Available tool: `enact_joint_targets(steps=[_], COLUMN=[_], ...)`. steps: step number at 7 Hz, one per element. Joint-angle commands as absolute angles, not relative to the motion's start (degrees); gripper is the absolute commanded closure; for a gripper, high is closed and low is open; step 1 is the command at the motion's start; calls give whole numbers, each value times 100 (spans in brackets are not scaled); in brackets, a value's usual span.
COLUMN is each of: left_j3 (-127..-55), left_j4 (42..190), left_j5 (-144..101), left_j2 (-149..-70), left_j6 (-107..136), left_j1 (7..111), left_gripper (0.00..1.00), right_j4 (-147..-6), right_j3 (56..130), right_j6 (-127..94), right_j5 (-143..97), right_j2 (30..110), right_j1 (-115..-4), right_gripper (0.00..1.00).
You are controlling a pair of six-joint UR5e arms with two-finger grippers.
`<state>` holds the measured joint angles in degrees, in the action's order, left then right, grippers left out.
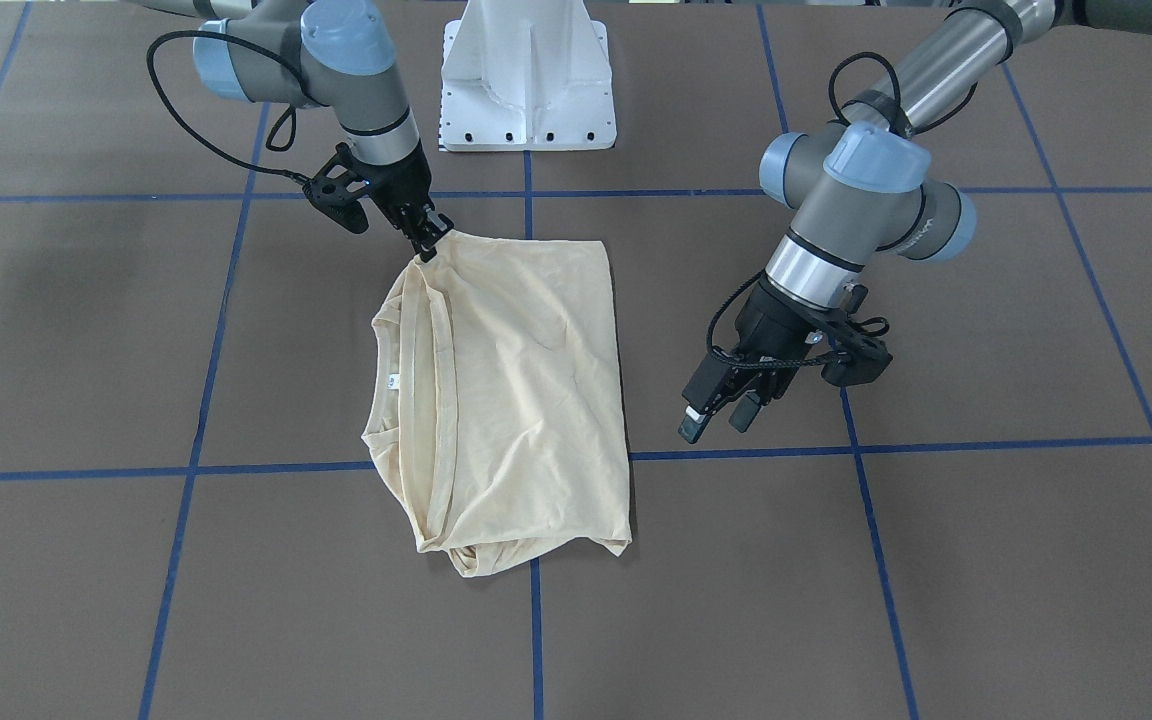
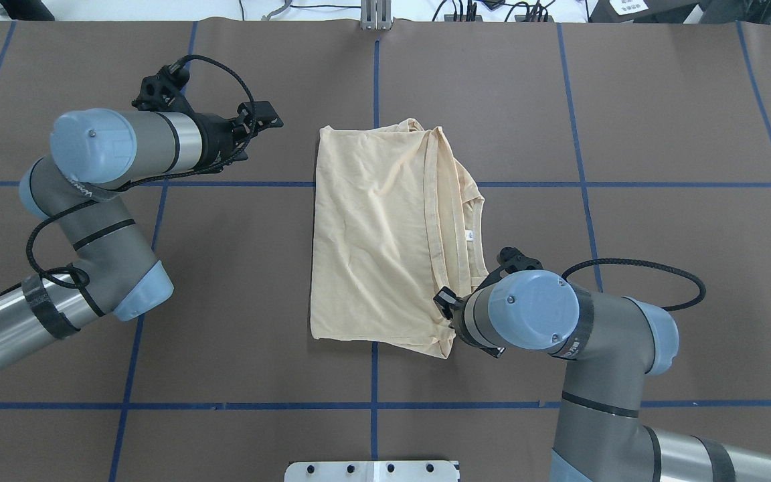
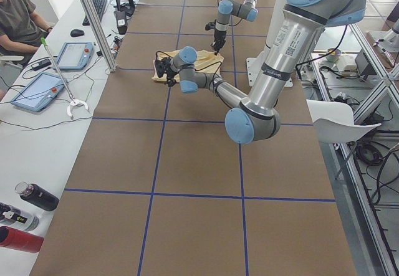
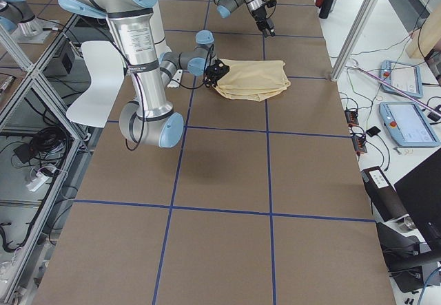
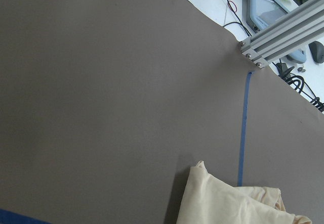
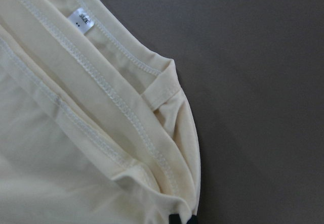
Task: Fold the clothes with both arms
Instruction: 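Move the left gripper to the shirt's other near corner and grasp it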
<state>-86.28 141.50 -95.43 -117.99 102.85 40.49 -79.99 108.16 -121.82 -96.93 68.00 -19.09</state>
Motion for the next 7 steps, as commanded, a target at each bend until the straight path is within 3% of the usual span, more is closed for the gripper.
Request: enact_joint_targets(steps=[1,4,7], left_j3=[-9094,-10173,-10310], left_j4=[14133,13522,12669], left_j5=[-8968,-8088,-7341], left_j2=[-11533,-10987,-11004], left_j6=[11420,12925,13481], left_j1=[3510,2350,1444], left_gripper=[1,1,4], right_j4=[-7998,-8007,-7797], right_j3=[10889,10872,10855], right_j6=[-12602,-12891,-13446], right_j5=[-9712,-9729,-9729], right_j2=[6803,6873,6891], right_j1=[-1925,-1925,-1925], right_gripper=[100,100,100])
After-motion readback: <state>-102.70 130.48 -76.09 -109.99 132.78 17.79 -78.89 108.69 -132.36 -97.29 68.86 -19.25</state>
